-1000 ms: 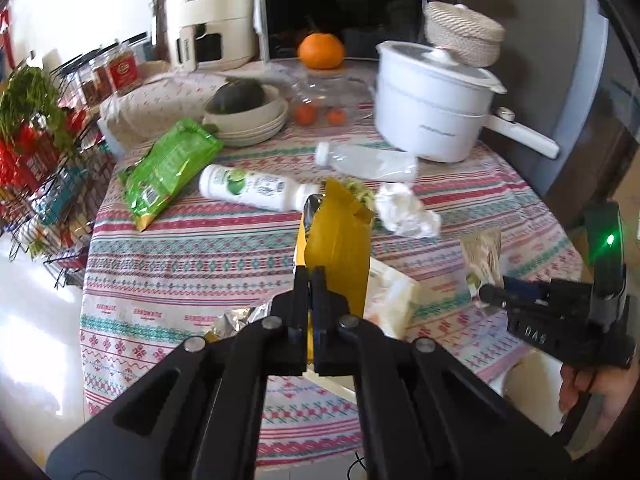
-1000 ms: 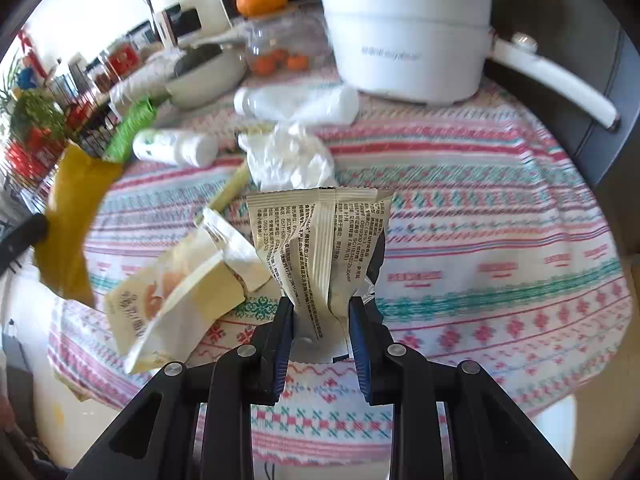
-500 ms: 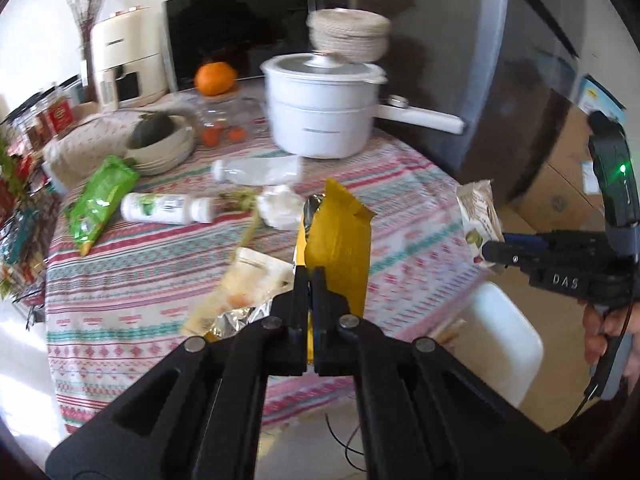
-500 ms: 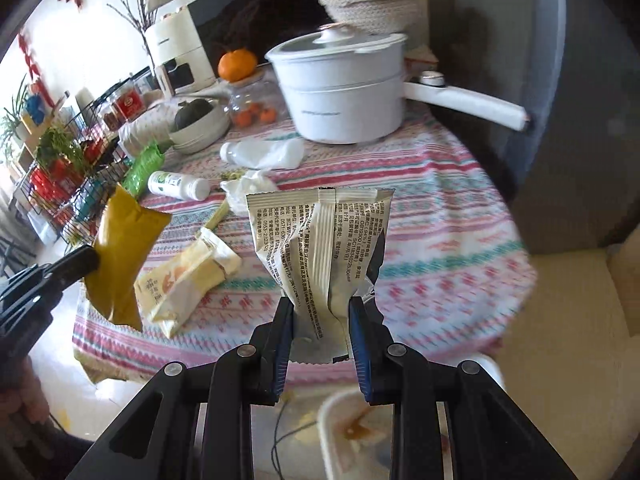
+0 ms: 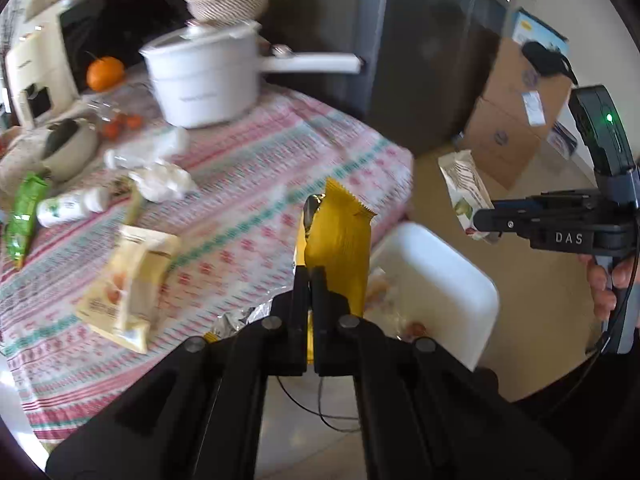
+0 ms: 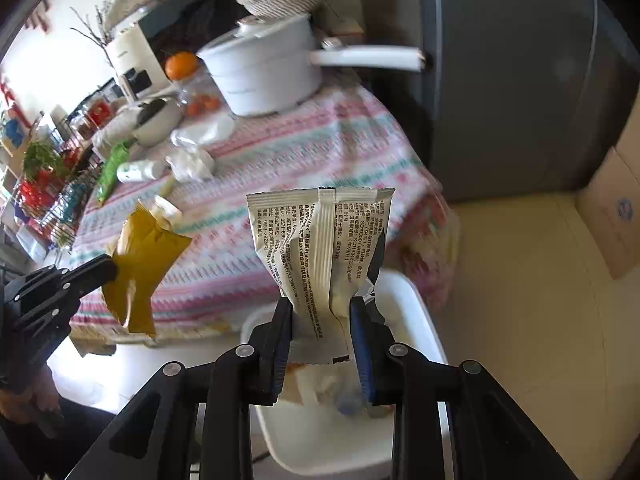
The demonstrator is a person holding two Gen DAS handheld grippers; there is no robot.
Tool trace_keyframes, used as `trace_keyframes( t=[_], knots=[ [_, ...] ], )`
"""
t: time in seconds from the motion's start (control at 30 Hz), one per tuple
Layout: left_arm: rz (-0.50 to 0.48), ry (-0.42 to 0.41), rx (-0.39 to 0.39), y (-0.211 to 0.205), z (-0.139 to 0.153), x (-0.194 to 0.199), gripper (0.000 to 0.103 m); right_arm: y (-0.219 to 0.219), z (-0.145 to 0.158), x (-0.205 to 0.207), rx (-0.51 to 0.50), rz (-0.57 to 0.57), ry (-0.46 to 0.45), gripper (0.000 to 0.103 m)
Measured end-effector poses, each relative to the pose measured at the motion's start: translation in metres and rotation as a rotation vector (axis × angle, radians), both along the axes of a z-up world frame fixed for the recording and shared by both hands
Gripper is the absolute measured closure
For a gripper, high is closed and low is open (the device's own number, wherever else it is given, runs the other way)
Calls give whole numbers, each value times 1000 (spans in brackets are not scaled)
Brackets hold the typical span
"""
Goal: Collect trash
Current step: 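Grasp the white snack packet with the right gripper and lift toward the bin, then carry wrapper and packet over the white bin and open both grippers, then move the left gripper to the cream snack bag and grasp it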
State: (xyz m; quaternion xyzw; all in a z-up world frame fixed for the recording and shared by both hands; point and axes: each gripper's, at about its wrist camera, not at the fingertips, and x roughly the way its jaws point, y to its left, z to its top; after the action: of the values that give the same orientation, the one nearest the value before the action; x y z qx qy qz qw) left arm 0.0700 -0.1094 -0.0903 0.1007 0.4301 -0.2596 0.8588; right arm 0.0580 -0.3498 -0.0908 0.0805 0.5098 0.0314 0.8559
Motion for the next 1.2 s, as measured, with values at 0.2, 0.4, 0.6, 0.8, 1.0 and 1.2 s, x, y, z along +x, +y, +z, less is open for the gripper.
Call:
trace_keyframes(
  t=[0.2, 0.4, 0.6, 0.8, 1.0, 1.2],
  knots=[
    [-93, 106, 23, -31, -37, -12, 101, -19, -37, -11, 23, -17, 125, 73],
    [-143, 169, 53, -54, -71, -16, 101, -23, -77, -14, 2, -15, 258, 72],
    [-158, 165, 85, -68, -88, -18, 100, -27, -99, -17, -18, -15, 344, 71],
    [-162, 169, 65, -72, -91, -17, 100, -27, -102, -15, -6, -25, 367, 65],
    [-156, 152, 66, -72, -82, -16, 79, -31, -97, -13, 1, -47, 362, 51],
    [-124, 112, 73, -64, -64, -14, 57, -31, -84, -12, -22, -59, 325, 43]
  ],
)
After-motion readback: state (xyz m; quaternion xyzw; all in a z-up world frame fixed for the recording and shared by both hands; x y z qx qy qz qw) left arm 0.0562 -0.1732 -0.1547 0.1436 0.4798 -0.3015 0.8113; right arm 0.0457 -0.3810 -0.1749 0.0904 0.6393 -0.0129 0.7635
